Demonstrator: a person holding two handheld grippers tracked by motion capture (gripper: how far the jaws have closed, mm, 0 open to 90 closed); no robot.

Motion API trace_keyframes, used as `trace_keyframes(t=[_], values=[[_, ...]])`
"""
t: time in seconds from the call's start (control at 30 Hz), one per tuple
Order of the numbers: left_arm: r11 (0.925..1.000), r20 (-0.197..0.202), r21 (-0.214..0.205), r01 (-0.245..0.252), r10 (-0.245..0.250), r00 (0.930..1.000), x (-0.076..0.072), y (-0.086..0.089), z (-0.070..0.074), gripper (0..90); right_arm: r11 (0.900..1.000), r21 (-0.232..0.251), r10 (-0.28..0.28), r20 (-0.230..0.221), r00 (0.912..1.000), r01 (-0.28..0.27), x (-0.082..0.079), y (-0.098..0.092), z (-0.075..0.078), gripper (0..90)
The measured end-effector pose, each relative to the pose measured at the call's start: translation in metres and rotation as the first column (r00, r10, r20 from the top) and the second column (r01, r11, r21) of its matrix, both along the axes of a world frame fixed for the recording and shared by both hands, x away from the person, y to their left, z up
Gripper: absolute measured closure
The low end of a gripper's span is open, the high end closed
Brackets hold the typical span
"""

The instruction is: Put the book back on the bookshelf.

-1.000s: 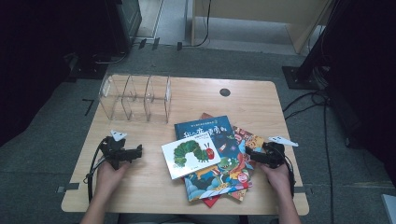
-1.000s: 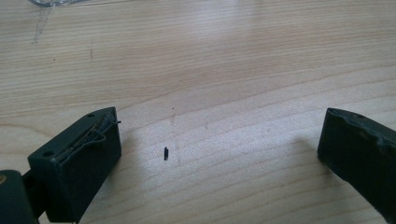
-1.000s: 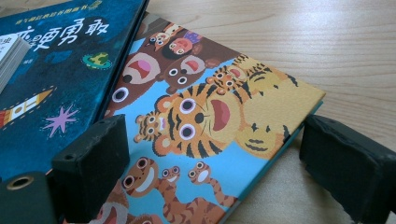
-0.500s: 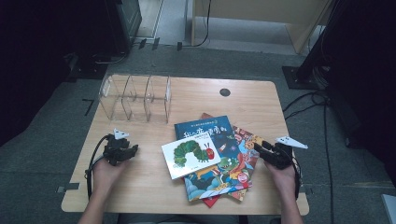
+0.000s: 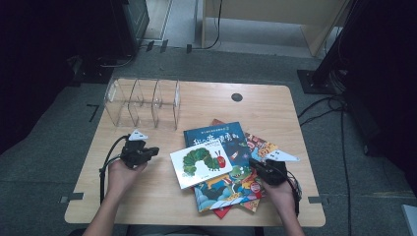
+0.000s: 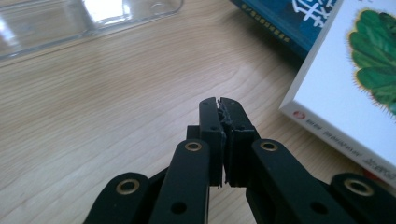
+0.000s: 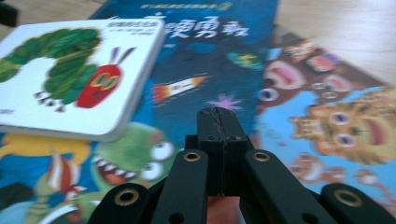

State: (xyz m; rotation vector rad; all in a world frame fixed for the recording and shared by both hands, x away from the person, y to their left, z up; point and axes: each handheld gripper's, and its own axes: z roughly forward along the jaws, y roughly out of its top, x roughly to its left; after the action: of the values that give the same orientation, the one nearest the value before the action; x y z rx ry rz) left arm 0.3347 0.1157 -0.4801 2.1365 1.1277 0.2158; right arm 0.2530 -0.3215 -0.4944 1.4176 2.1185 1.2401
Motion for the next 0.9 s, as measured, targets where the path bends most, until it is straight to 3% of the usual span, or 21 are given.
trace_keyframes(t=[0.17, 0.27, 0.37, 0.43, 0.63, 0.9], values=[[0.9987, -0.006, 0.020, 0.046, -0.046, 0.9989, 0.006, -0.012, -0.003, 88.5, 0.9990, -0.012, 0.043, -0.007, 0.9990, -0.043, -0.007, 0.015, 0.000, 90.0], [0.9964, -0.019, -0.016, 0.083, -0.083, 0.9963, 0.009, -0.020, -0.005, 87.5, 0.9974, -0.007, 0.071, -0.015, 0.9974, -0.071, -0.012, 0.023, 0.001, 90.0], [0.9927, -0.024, -0.021, 0.119, -0.119, 0.9926, 0.010, -0.027, -0.005, 86.8, 0.9946, -0.006, 0.103, -0.026, 0.9943, -0.104, -0.016, 0.033, 0.001, 90.0], [0.9926, -0.018, -0.004, 0.121, -0.121, 0.9925, 0.009, -0.029, -0.005, 87.5, 0.9924, -0.002, 0.123, -0.031, 0.9919, -0.123, -0.017, 0.038, 0.000, 90.0], [0.9920, -0.037, -0.011, 0.126, -0.126, 0.9913, 0.006, -0.027, -0.005, 88.4, 0.9860, -0.014, 0.165, -0.055, 0.9847, -0.166, -0.015, 0.051, -0.003, 90.0], [0.9906, -0.056, -0.007, 0.137, -0.137, 0.9890, -0.006, -0.024, -0.003, 88.6, 0.9873, 0.001, 0.158, -0.072, 0.9847, -0.159, -0.005, 0.048, -0.002, 90.0]])
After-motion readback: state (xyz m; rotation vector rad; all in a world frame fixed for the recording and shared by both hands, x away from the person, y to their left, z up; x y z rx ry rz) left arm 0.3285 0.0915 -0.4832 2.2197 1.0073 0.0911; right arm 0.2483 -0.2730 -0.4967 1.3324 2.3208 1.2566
